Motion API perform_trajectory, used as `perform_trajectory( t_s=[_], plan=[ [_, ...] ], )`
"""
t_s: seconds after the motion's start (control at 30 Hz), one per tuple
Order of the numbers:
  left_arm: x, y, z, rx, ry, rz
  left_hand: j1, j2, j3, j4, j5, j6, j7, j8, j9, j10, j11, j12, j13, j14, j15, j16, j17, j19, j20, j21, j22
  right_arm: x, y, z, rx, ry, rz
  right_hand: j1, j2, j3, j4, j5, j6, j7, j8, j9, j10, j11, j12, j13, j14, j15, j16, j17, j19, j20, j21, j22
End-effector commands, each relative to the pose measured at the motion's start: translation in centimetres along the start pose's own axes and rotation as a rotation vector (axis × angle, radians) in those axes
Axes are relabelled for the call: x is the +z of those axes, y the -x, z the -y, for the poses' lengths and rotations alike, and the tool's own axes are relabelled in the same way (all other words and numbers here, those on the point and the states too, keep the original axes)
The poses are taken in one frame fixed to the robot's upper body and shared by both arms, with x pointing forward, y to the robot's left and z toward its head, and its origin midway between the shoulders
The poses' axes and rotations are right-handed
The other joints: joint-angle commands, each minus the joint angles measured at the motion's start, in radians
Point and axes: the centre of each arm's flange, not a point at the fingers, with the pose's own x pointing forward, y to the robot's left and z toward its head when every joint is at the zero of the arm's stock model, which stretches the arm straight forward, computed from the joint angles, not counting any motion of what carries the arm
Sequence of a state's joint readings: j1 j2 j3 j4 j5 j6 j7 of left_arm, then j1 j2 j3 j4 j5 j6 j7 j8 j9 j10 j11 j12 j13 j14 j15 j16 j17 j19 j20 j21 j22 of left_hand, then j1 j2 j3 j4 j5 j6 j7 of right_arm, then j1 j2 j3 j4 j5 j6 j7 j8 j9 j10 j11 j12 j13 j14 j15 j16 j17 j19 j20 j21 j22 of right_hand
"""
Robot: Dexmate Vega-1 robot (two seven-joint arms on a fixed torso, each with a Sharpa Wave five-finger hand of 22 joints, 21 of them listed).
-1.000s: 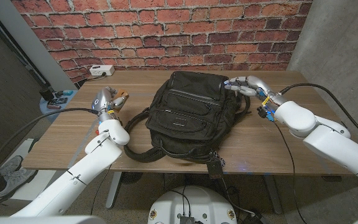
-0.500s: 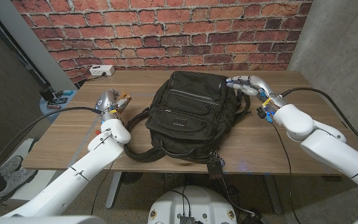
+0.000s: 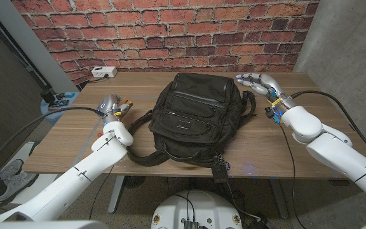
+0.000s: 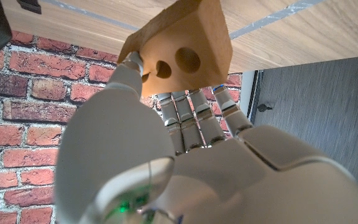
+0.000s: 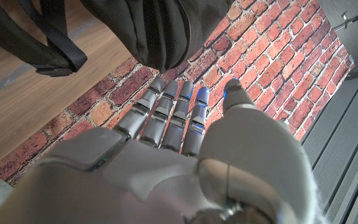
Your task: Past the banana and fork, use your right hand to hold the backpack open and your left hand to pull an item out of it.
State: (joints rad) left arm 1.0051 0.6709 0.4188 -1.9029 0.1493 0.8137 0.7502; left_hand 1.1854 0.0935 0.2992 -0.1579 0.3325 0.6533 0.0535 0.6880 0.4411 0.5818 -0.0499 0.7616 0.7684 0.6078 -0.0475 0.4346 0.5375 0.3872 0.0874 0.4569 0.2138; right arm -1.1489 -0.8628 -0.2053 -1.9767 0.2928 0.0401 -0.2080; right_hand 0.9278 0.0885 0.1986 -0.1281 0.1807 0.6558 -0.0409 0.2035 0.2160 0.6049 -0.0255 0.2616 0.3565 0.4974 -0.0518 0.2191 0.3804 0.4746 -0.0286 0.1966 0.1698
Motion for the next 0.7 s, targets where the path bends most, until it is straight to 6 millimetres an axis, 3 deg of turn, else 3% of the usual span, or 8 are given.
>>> perform_trajectory(
  t_s=[0.03,0.43,0.57,0.7],
  plan=[
    [-0.8,-1.1,0.1,-0.021,-0.015,-0.026,-0.005,0.008,0.015,0.012,0.003,0.001,0.006,-0.001,0.002,-0.012,0.001,-0.008,-0.003,-0.008,0.004,-0.002,0.0,-0.006,0.0,0.0,0.0,-0.2,0.0,0.9,-0.051,-0.022,-0.004,-0.006,0.001,-0.006,0.0,0.0,0.003,0.004,0.006,0.002,0.005,0.003,0.002,0.001,0.0,-0.059,0.01,-0.001,0.009,0.004,0.007,0.004],
    [-1.5,-2.7,1.2,-0.041,-0.027,-0.038,-0.013,0.009,0.02,0.011,0.002,-0.007,0.006,-0.009,-0.006,-0.016,0.005,-0.023,-0.018,-0.019,0.003,-0.012,-0.007,-0.014,0.0,-0.001,-0.001,0.0,1.3,1.8,-0.124,-0.062,0.0,-0.007,0.003,-0.006,-0.002,0.0,0.004,0.006,0.006,0.002,0.005,0.004,0.001,0.002,-0.001,-0.059,0.011,-0.002,0.009,0.004,0.006,0.004],
    [-1.4,-3.3,1.4,-0.046,-0.022,-0.031,-0.015,0.011,0.022,0.011,0.001,-0.006,0.008,-0.01,-0.008,-0.015,0.004,-0.027,-0.022,-0.019,0.006,-0.012,-0.007,-0.014,-0.001,-0.001,-0.001,-0.4,1.6,1.9,-0.152,-0.078,0.0,-0.01,-0.001,-0.009,-0.004,-0.001,-0.009,0.01,0.001,0.001,-0.013,0.008,-0.009,-0.001,-0.031,-0.048,0.0,-0.005,0.016,0.004,0.008,0.004],
    [-1.2,-3.8,1.6,-0.042,-0.018,-0.025,-0.016,0.011,0.022,0.01,0.001,-0.005,0.005,-0.011,-0.01,-0.014,0.004,-0.028,-0.023,-0.016,0.003,-0.011,-0.007,-0.014,0.0,-0.001,-0.001,-1.2,1.8,2.0,-0.177,-0.111,0.006,-0.038,0.012,-0.014,0.013,-0.001,-0.018,0.014,0.0,0.001,-0.022,0.008,-0.017,-0.003,-0.043,-0.045,-0.002,-0.006,0.016,0.003,0.007,0.005]
  ],
)
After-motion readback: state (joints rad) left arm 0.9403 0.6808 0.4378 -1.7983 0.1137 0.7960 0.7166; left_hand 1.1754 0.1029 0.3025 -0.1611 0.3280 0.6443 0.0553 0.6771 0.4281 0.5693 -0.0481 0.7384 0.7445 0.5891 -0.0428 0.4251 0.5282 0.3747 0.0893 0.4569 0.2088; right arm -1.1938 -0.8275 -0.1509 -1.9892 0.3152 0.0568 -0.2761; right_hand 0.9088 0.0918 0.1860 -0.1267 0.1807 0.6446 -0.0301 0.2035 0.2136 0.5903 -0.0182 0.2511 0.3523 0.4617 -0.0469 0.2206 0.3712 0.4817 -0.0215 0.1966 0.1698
